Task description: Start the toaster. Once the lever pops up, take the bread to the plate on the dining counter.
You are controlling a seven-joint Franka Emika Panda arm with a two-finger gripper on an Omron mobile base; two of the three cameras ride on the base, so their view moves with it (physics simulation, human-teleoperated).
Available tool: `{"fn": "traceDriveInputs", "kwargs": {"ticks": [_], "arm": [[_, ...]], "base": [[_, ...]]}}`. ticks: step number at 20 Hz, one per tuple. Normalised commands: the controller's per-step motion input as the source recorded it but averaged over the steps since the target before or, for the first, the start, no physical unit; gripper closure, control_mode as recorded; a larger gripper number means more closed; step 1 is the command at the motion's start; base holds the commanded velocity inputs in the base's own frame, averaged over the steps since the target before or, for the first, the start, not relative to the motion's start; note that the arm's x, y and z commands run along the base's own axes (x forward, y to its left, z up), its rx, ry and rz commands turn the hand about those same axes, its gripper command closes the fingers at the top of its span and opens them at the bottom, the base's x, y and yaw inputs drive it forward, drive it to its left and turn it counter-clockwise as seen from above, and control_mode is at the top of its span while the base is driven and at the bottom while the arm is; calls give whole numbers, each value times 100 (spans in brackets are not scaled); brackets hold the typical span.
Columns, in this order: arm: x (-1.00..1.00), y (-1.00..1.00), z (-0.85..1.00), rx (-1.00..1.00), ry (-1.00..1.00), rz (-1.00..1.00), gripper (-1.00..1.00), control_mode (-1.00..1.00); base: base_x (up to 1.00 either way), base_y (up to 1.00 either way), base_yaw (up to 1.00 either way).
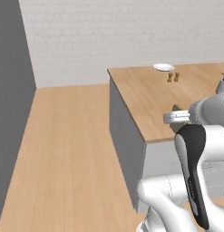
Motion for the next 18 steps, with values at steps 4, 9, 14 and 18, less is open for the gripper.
{"fn": "traceDriveInputs", "kwargs": {"ticks": [4, 9, 14, 18], "arm": [[0, 0, 0, 0, 0, 0, 100, 100], [0, 0, 0, 0, 0, 0, 100, 100], [0, 0, 0, 0, 0, 0, 100, 100], [0, 0, 0, 0, 0, 0, 100, 100]], "base": [[16, 100, 0], [34, 100, -1], [84, 73, -3], [100, 36, -2]]}}
